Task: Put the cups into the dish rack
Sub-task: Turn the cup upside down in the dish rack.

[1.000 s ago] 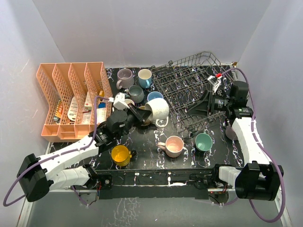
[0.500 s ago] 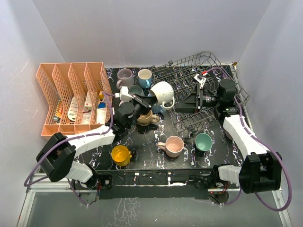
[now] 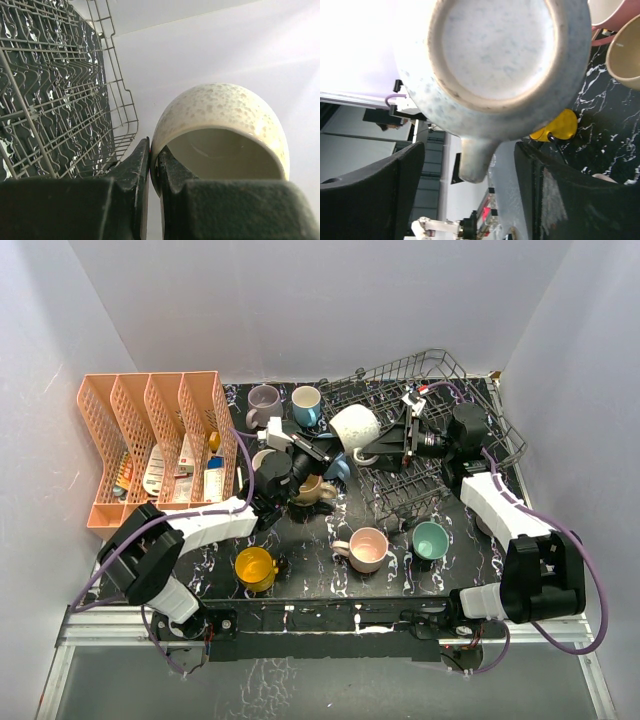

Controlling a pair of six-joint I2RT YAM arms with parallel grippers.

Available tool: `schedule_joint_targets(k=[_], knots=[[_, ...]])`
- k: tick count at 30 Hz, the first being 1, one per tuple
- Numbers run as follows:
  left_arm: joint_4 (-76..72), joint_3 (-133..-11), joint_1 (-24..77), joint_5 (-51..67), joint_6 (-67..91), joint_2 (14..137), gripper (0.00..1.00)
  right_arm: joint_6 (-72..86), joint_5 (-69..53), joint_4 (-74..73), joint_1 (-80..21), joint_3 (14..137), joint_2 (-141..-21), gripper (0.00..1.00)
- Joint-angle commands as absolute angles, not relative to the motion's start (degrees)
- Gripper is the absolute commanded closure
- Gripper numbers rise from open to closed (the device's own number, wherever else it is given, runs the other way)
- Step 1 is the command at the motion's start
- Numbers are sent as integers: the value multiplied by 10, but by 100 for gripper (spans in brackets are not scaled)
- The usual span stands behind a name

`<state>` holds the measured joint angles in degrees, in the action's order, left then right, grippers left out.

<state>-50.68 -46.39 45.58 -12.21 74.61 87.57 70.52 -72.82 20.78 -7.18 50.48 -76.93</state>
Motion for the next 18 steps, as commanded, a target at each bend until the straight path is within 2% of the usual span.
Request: schedule_joint_targets(k=[1,6,10,13,16,18], knots=[[-626,-496,455,-106,757,871,100,749,-718,287,-77,531,-773,30],[-646,-502,455,-86,737,884,100,756,-710,286,-78,519,-776,35],[-644,-509,455,-69,717,891,100,755,-706,283,-78,520,-783,44],[-648,-507,455,-60,703,894,100,746,-699,271,-77,517,-785,63],[-656,-506,456,-50,677,894,100,724,-691,252,-77,511,-782,90],[-667,-504,456,-42,660,893,100,714,-693,249,-75,510,-780,92]])
